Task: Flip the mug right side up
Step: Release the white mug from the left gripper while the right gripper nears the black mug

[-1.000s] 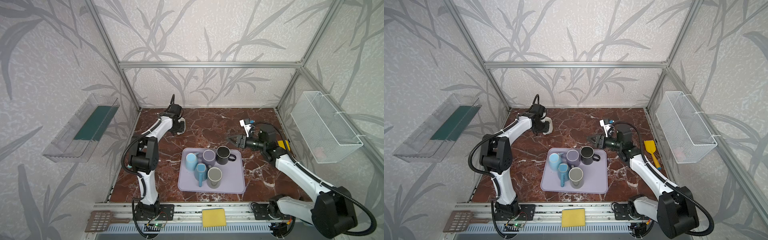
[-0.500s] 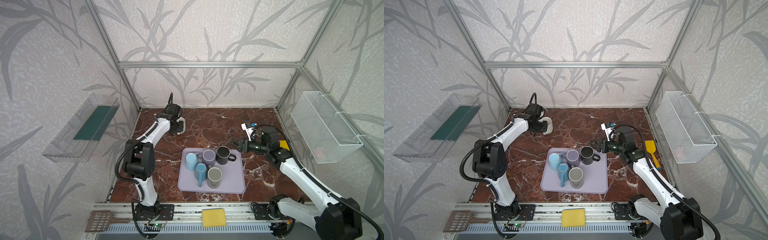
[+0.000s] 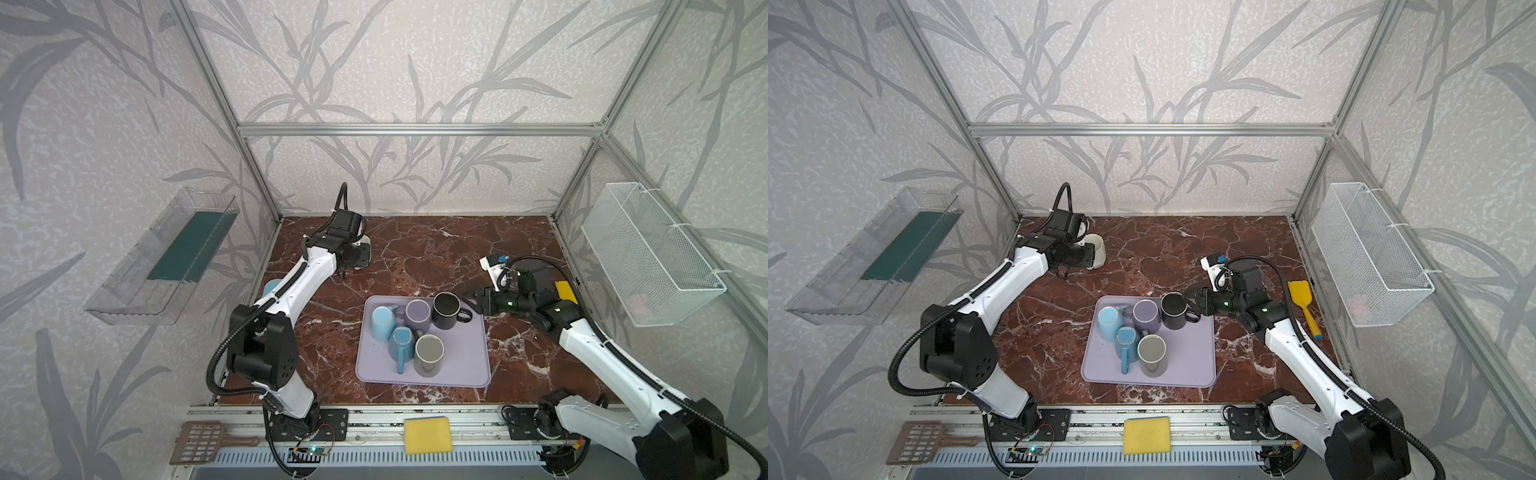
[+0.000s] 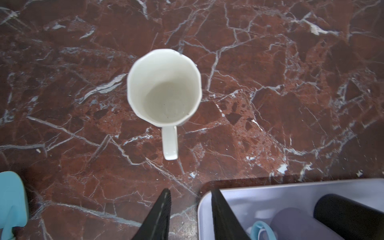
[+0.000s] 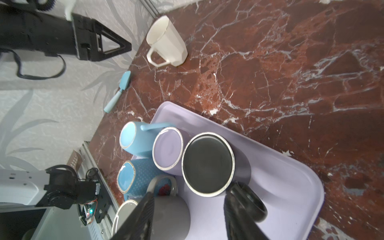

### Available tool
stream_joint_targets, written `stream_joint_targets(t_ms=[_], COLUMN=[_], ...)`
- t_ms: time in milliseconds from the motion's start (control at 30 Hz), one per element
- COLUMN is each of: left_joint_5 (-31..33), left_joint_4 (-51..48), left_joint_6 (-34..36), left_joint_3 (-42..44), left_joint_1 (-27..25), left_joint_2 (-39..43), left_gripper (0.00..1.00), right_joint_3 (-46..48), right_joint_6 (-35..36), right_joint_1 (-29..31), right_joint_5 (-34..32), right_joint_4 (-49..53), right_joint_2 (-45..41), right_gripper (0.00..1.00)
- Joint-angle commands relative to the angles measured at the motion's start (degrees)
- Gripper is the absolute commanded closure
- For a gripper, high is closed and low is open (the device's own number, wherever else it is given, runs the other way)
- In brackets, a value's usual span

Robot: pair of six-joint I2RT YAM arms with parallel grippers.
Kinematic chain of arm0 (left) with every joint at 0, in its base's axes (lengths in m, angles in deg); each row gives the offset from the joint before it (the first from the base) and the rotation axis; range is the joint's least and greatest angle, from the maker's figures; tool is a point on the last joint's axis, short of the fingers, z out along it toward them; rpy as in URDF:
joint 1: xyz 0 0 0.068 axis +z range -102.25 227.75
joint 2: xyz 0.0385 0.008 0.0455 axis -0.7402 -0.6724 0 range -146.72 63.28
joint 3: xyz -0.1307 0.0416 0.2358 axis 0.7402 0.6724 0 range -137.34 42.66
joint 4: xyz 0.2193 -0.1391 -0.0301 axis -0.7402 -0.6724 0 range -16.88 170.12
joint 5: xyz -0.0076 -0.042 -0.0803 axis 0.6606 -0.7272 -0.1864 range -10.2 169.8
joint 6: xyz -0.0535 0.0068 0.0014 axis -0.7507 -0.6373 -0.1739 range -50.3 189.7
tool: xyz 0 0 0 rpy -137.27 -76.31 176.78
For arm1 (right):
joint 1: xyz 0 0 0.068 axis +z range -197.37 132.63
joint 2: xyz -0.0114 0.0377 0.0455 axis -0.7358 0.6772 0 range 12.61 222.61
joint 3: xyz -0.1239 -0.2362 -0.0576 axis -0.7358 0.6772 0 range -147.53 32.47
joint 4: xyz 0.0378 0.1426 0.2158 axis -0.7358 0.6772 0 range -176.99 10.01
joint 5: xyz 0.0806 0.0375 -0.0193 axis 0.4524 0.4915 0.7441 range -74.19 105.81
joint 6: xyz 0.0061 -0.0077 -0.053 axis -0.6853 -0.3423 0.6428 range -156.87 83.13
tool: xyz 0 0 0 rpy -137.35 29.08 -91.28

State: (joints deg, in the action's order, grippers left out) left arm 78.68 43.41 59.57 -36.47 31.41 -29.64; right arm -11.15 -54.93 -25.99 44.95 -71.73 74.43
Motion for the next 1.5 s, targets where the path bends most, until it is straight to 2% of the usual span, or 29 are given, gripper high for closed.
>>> stream_joint_targets(t_ms=[0, 267, 600, 833, 1033, 1467], left_joint_5=[-2.06, -3.43, -3.44, -3.27, -2.88, -1.63], left_joint_4=[0.51, 2.52, 5.14, 5.09, 3.92, 2.54], left_joint_6=[-0.73, -3.75, -7.57, -7.28, -6.31, -4.56], left_joint_3=[3.31, 11.68, 22.0, 22.47, 22.53, 22.44], left_joint_1=[-1.21, -2.78, -2.91, -2.91, -2.91, -2.91], left_joint_2=[3.68, 12.0, 24.61, 26.14, 25.51, 27.17], left_gripper=[0.63, 0.63, 0.61, 0.6, 0.6, 0.6], right_joint_3=[-0.02, -0.59, -1.22, -1.71, -1.92, -2.7], right_joint_6=[3.08, 5.04, 7.67, 10.22, 12.7, 13.49], right_joint_1=[2.3, 7.67, 8.96, 9.02, 8.96, 8.97], right_joint_5=[-6.37, -15.6, -18.59, -17.51, -15.61, -12.41], right_joint_4=[3.94, 6.08, 6.26, 5.62, 4.61, 4.86], right_joint_2=[0.83, 3.98, 7.46, 9.69, 10.76, 13.41], right_gripper=[0.45, 0.44, 0.3, 0.23, 0.2, 0.23])
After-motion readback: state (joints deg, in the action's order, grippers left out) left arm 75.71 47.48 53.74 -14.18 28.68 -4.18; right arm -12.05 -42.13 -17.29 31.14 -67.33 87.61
